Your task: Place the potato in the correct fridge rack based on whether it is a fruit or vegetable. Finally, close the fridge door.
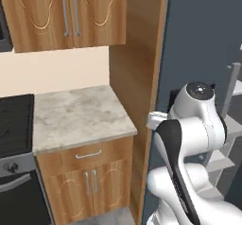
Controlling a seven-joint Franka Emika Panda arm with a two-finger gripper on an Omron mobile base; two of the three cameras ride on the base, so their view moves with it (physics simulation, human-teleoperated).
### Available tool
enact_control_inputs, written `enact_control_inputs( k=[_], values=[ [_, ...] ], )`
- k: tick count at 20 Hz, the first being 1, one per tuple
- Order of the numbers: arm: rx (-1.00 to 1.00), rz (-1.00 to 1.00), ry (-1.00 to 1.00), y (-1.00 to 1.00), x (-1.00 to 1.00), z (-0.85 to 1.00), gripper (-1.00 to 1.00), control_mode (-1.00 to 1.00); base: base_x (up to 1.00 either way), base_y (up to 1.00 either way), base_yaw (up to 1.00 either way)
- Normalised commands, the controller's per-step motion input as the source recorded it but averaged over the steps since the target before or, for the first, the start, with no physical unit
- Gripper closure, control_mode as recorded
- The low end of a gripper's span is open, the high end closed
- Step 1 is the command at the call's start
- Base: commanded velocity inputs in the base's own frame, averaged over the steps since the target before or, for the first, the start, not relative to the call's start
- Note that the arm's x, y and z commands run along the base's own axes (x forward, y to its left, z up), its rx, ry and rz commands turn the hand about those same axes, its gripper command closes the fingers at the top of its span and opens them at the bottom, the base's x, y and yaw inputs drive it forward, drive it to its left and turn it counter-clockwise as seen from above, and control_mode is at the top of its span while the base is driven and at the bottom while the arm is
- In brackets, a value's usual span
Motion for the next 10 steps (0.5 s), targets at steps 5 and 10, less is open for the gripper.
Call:
enact_control_inputs(
  k=[5, 10],
  values=[
    [0.00, 0.00, 0.00, 0.00, 0.00, 0.00, 1.00, 1.00, 0.01, -1.00, -0.24],
    [0.00, 0.00, 0.00, 0.00, 0.00, 0.00, 1.00, 1.00, 0.00, -1.00, -0.12]
  ],
)
